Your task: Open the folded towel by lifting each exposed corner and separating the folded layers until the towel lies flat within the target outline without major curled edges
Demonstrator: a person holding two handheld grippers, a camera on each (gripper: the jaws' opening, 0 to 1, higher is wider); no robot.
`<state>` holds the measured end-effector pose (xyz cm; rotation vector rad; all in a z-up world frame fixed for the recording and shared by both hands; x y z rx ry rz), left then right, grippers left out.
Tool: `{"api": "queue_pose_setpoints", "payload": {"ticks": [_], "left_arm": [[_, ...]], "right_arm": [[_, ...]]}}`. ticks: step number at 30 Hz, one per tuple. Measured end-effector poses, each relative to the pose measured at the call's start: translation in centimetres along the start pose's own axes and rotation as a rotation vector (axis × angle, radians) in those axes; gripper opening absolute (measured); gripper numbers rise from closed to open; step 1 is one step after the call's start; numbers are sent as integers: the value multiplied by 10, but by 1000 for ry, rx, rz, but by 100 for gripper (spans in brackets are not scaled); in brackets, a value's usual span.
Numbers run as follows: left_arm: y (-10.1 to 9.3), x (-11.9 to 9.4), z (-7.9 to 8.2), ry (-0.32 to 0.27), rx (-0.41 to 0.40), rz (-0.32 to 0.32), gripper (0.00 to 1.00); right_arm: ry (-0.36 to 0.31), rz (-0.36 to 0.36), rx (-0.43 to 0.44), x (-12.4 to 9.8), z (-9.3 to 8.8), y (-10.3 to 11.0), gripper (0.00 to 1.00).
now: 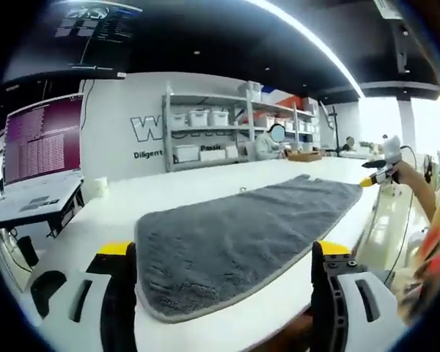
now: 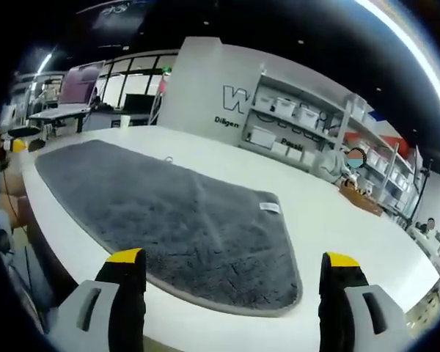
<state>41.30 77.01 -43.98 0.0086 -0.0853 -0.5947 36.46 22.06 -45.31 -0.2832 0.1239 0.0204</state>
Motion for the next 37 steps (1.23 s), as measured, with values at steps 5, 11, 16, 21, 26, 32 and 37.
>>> {"api": "queue_pose_setpoints", "payload": {"ticks": [5,11,16,21,26,32,37], "left_arm": [[-8,-7,-4,23,19,-19,99],[-15,-14,5,-8,1,-33,100],[-17,-14,14,-30,22,-35,100],[-17,-13,16,-39,21,-27,100],[-15,-12,15,-31,28,-20,100],[-16,-10,12,-25,17,-29,100],[-16,-9,12,-30,14,-33,100]], "right_arm": [[-13,1,-5,-8,4,5,99],[-29,-3,-4,-23,6,7,99],[-37,-12,4,-33,9,4,99],[-38,-20,2,-36,10,1,99],[-34,-22,5,-38,8,1,99],[-28,-31,7,-39,7,-1,99],[-18,-33,6,-40,5,-3,99]]}}
Point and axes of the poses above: the point that each gripper's makers call its tool centre point, and the gripper's own axes: x roughly forward along the fingers, y roughly to its left, z roughly out of its top, the point moved 4 cm from there along -x, roughly backward along the fingers, and after that the axes turned 14 degrees about -y, right-handed, at the moved point
